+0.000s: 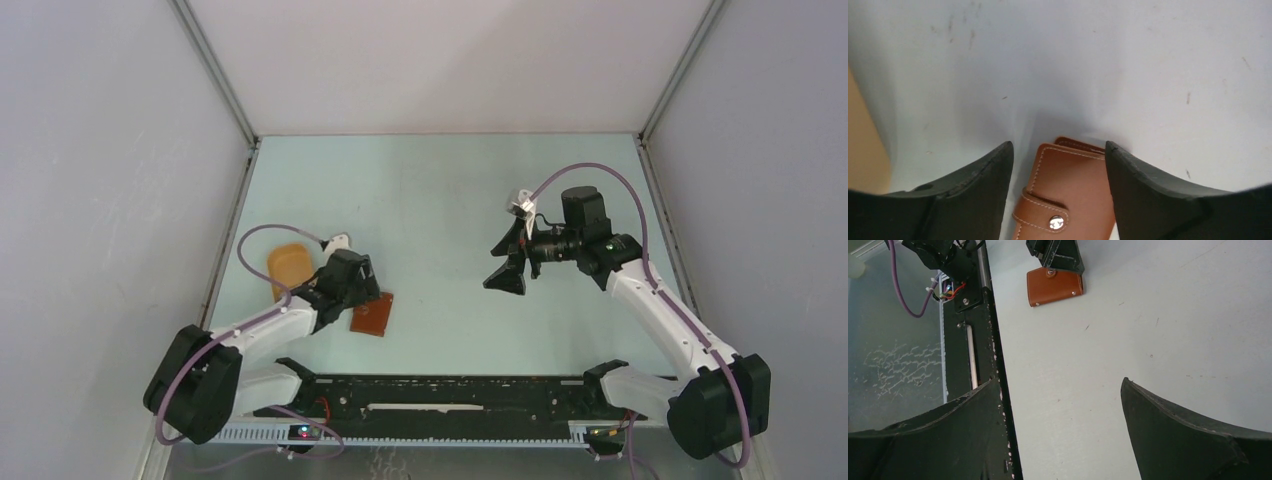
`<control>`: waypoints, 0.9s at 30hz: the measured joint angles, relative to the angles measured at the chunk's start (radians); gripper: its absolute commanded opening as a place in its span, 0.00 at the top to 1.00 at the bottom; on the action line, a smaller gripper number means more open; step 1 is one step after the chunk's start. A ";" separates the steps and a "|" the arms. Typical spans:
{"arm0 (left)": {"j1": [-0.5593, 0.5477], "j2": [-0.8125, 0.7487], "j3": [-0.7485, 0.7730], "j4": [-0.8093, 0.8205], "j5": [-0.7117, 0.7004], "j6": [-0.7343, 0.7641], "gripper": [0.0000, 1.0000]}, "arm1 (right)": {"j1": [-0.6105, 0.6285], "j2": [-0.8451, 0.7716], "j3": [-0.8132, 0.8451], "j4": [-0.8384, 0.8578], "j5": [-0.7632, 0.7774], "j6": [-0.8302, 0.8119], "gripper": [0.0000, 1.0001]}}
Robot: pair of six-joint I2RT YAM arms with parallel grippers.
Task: Put the credit cards into the card holder
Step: Move the card holder to the center of the board.
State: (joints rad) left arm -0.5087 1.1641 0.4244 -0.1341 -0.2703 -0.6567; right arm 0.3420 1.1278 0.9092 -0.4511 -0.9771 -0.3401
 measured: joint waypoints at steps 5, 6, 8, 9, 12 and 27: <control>0.014 0.006 -0.027 0.085 0.097 -0.011 0.49 | 0.000 0.000 0.000 0.000 0.000 -0.003 0.00; 0.014 0.009 -0.034 0.108 0.122 -0.018 0.50 | 0.000 0.000 0.000 0.000 0.000 -0.003 0.00; 0.014 0.012 -0.047 0.144 0.173 -0.029 0.51 | 0.000 0.000 0.000 0.000 0.002 -0.003 0.00; 0.013 0.014 -0.054 0.165 0.202 -0.038 0.51 | 0.000 0.000 0.000 0.000 0.003 -0.004 0.00; -0.016 0.030 -0.061 0.205 0.259 -0.067 0.51 | 0.000 0.000 0.000 0.000 0.005 -0.009 0.00; -0.160 -0.226 -0.013 0.119 0.201 -0.045 0.41 | 0.166 0.037 -0.013 -0.117 0.028 -0.326 0.00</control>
State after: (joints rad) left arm -0.6685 0.9382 0.4110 -0.0147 -0.0689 -0.7017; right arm 0.5083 1.1648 0.8963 -0.5678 -0.9493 -0.6659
